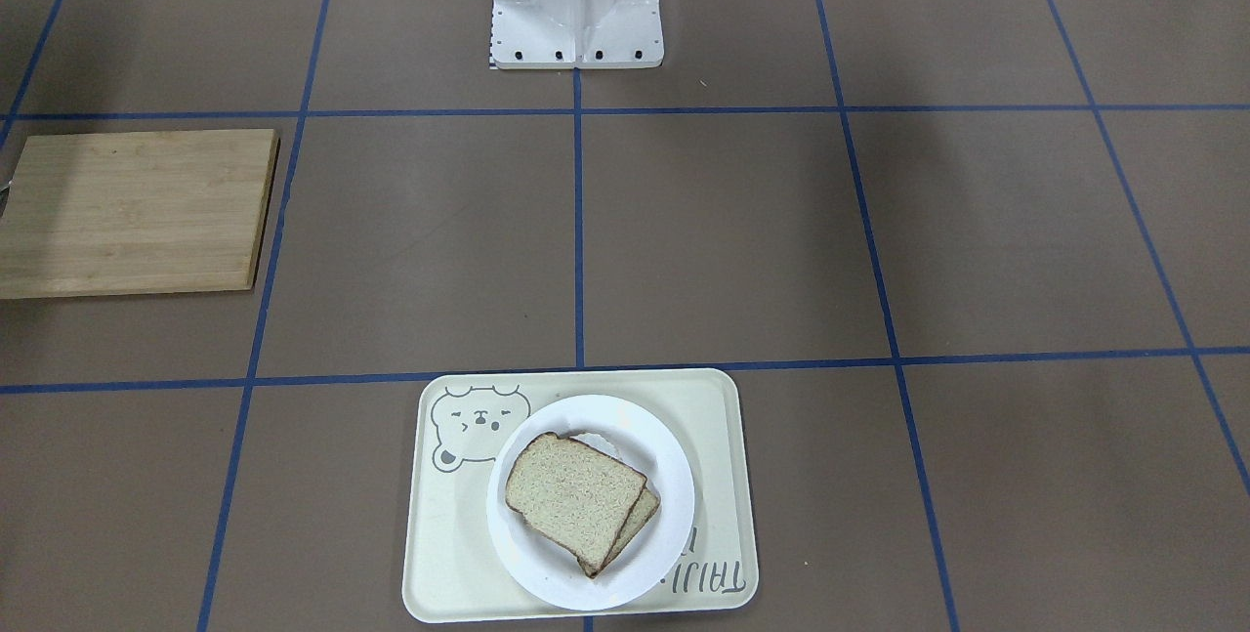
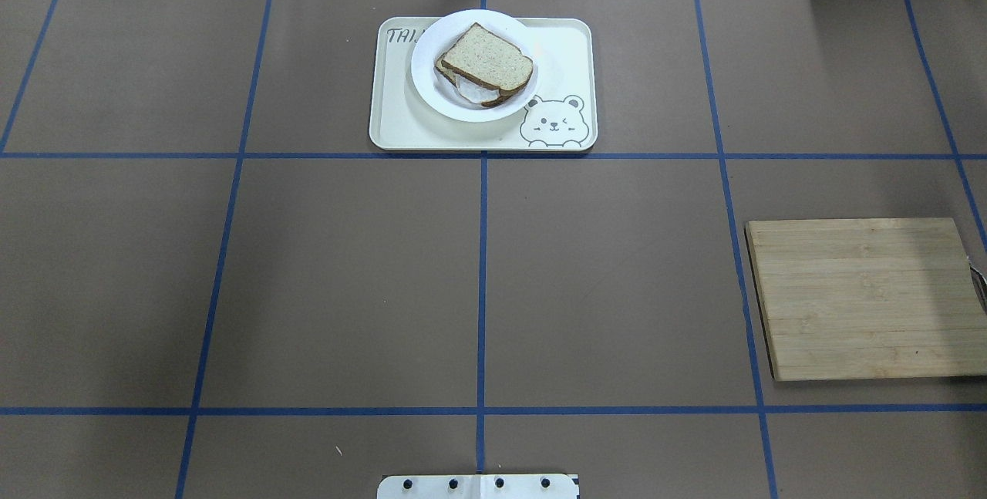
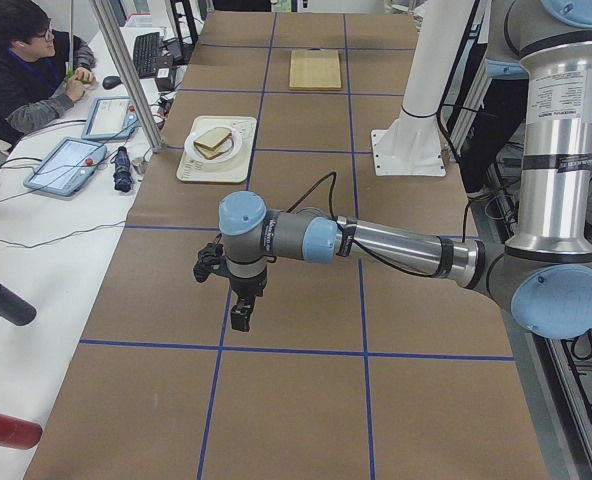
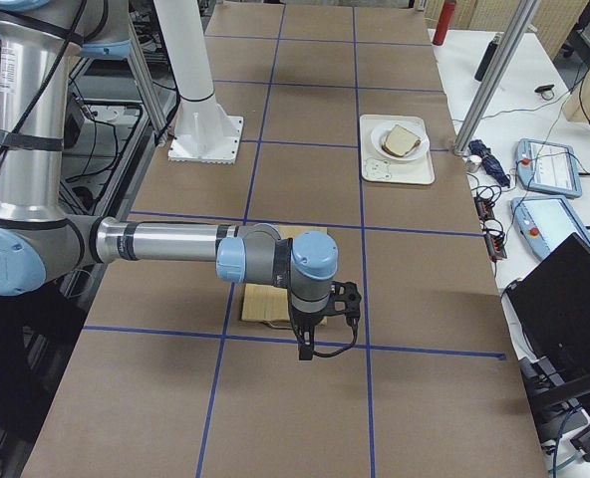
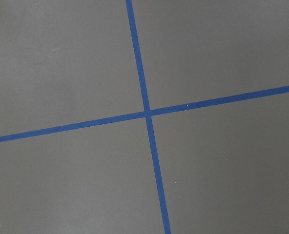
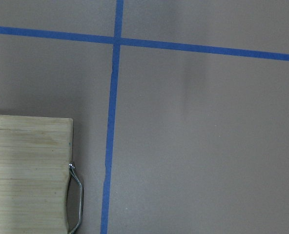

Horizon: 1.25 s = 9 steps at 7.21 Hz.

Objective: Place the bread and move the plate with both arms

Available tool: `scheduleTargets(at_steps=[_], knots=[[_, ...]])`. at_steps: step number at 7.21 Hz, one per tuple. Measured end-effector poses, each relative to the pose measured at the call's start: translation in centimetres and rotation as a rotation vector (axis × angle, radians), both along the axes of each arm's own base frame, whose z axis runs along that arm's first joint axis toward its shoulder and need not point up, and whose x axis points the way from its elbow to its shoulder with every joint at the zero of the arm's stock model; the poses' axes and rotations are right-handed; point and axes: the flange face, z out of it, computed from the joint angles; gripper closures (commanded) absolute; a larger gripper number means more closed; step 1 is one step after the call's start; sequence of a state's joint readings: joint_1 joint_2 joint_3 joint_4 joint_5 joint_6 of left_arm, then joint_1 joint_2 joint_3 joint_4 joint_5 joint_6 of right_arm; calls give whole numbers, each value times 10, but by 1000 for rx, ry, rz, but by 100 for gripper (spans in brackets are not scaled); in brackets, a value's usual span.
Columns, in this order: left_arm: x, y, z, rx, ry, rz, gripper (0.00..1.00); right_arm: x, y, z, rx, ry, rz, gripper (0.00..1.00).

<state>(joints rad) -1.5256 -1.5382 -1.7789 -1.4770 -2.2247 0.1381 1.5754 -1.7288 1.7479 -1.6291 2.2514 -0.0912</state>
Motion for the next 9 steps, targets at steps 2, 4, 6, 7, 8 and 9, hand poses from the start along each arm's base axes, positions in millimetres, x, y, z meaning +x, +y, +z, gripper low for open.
scheduleTargets(at_steps=[2,4,6,7,8,9], knots=[[-5,3,-4,14,-1,11,2,0,0,-1,4,0,-2,0],[-4,2,-7,25,4,17,2,0,-1,-1,1,-1,2,0],[-4,7,2,11,-1,17,2,0,-1,0,-3,-2,4,0],[-5,9,5,7,-3,16,2,0,0,0,-6,-2,5,0],[-5,10,7,4,-14,15,2,0,0,1,-8,-1,6,0],[-7,9,8,6,-35,13,2,0,0,2,-9,0,7,0]])
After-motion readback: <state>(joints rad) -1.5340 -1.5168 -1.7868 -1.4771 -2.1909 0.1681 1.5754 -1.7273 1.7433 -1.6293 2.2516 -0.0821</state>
